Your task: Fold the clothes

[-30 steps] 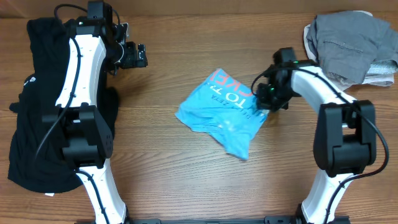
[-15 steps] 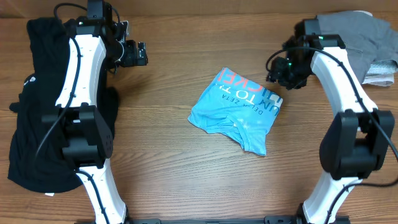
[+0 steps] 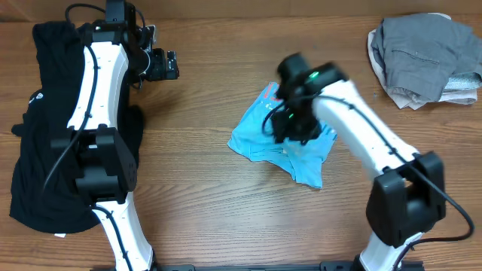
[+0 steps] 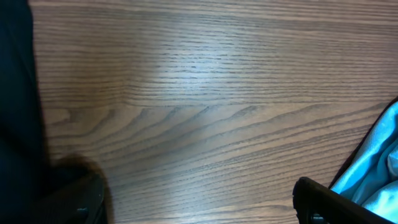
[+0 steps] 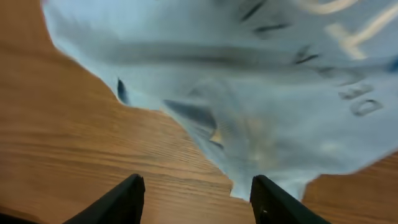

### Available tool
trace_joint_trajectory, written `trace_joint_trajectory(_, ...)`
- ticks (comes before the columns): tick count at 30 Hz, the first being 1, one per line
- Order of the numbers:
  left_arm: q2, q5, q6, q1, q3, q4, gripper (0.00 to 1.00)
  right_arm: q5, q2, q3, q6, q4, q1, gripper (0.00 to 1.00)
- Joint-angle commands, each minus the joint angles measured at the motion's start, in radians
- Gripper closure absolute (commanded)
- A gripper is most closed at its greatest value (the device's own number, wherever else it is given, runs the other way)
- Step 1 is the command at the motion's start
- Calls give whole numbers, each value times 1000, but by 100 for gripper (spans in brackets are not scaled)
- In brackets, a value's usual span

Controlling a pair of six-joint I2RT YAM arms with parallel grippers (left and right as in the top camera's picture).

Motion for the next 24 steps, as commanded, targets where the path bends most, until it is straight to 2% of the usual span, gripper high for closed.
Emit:
trace_joint_trajectory(1,18,18,17,-6,0,10,0,132,-10,-123,-83,80,69,37)
trace_joint_trajectory(4,18,14,24,-6,0,11,0,232,-10,-211,-107,166,96,30)
trace_joint_trajectory(10,18,15,24,-6,0,18,0,203,-10,-290,-232,309,97,23)
trace_joint_trajectory(15,19,14,24,-6,0,18,0,190,-9,-314,-304,361,99,21)
trace_joint_trajectory(19,22,15,24,-6,0,17,0,190,-1,-314,-363,410,99,7)
trace_joint_trajectory(21,24,15,24,-6,0,17,0,194,15,-314,-366,425,99,4)
trace_joint_trajectory(24,24,15,24,-6,-7,18,0,194,54,-314,-366,419,99,4)
